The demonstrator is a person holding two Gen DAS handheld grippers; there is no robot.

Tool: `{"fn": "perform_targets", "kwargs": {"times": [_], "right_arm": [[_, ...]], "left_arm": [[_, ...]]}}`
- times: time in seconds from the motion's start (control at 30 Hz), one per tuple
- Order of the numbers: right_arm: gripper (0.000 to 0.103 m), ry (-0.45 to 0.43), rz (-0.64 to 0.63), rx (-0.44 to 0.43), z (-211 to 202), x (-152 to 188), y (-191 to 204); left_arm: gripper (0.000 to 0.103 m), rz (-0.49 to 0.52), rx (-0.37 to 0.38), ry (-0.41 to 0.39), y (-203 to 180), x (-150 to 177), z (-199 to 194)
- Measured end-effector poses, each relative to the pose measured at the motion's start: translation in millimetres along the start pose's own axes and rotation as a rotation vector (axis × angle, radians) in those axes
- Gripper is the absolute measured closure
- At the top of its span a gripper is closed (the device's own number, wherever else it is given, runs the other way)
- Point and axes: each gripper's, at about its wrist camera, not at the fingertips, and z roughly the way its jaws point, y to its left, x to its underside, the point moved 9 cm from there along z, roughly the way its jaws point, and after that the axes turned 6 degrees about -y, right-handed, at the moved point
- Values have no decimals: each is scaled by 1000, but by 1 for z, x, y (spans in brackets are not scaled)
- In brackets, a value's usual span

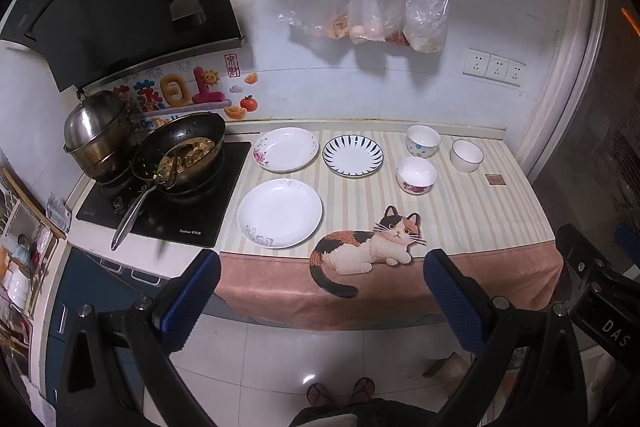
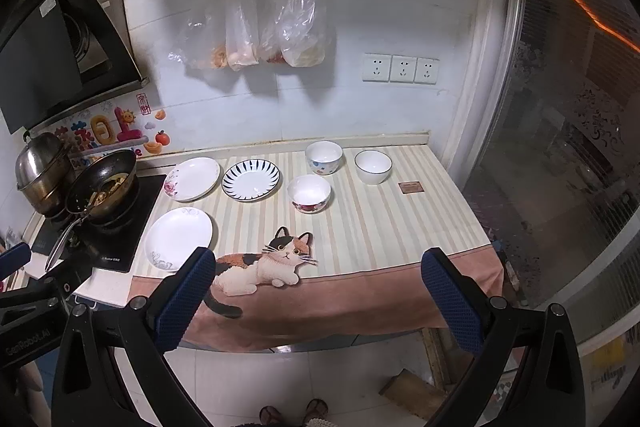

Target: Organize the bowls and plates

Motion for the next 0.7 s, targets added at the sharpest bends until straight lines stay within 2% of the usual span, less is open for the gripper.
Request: {"fn": "perform_targets", "kwargs": {"times": [0.4,0.5,0.57,0.63,0.7], "right_arm": [[0,-6,2,-18,7,2,4],[0,-6,0,-83,27,1,14],[0,30,-3,-184,53,7,35],[0,80,-7,-280,84,17,60],[0,122,-19,-324,113,25,79]], "left_arm": [[0,4,-4,-12,-2,4,8],[0,-8,-41,-22,12,4,30],[0,-34,-56,-3,25,5,50],[0,-66,-85,34,44,9,78],[0,-100,-115,87,72,13,118]]}}
